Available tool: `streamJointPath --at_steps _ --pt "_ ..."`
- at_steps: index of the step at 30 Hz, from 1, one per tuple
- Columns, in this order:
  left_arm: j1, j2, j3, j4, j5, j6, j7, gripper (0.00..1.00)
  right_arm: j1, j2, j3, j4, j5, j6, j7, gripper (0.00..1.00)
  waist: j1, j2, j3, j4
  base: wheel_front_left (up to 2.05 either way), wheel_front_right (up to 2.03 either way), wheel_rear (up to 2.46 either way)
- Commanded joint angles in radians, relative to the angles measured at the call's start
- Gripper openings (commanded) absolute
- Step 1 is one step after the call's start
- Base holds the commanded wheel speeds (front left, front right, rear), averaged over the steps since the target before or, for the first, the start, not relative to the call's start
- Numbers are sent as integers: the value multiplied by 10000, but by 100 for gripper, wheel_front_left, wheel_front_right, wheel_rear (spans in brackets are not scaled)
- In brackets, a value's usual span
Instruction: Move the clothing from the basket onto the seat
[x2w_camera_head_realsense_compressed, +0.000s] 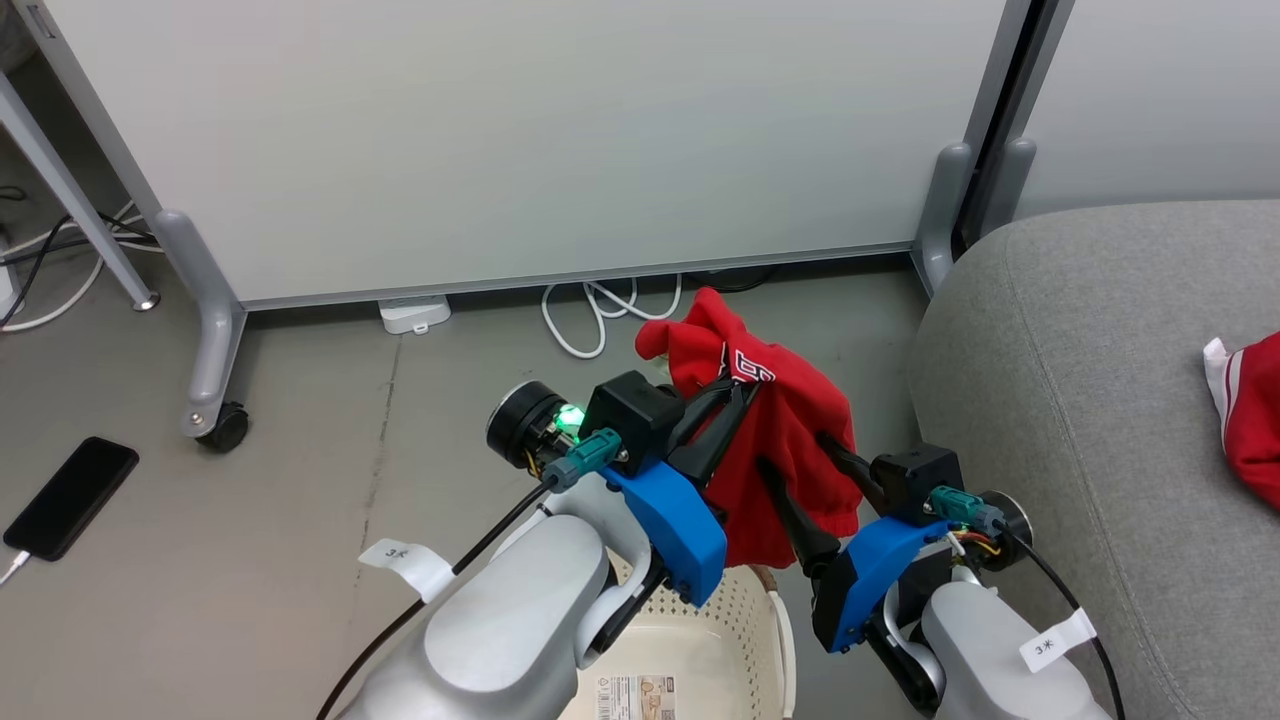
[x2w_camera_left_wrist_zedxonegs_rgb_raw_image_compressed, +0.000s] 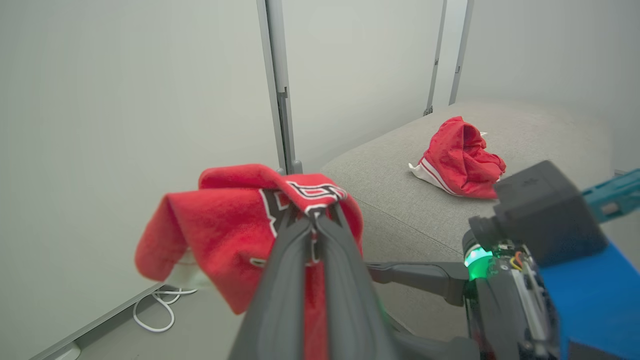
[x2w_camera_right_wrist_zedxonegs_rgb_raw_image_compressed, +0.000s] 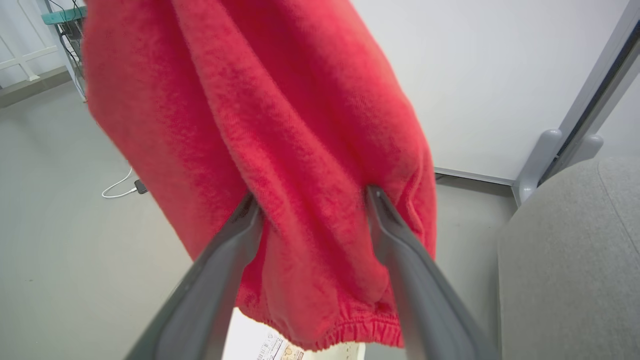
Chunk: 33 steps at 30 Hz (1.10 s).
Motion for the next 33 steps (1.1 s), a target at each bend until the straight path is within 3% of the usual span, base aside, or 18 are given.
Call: streamJointPath --at_steps 1,4,28,29,33 --pt "-158 -4 -43 -32 -59 50 4 0 -235 -11 79 235 184 5 -71 100 -1 0 -7 18 0 0 0" --pt "-166 -5 -92 -13 -121 65 -6 0 -346 -11 188 437 440 5 -102 1 -1 0 -27 15 0 0 0" --pt "-142 123 -189 203 -303 155 -151 0 -265 -11 306 134 863 5 -177 0 -1 0 -60 -225 0 0 0" --pt "-56 137 -250 305 -343 224 -214 100 -179 -11 252 99 842 5 -178 0 -1 0 -84 -344 0 0 0" --pt "50 186 -269 356 -387 313 -282 100 -222 -11 156 140 817 5 -178 0 -1 0 -100 -372 0 0 0"
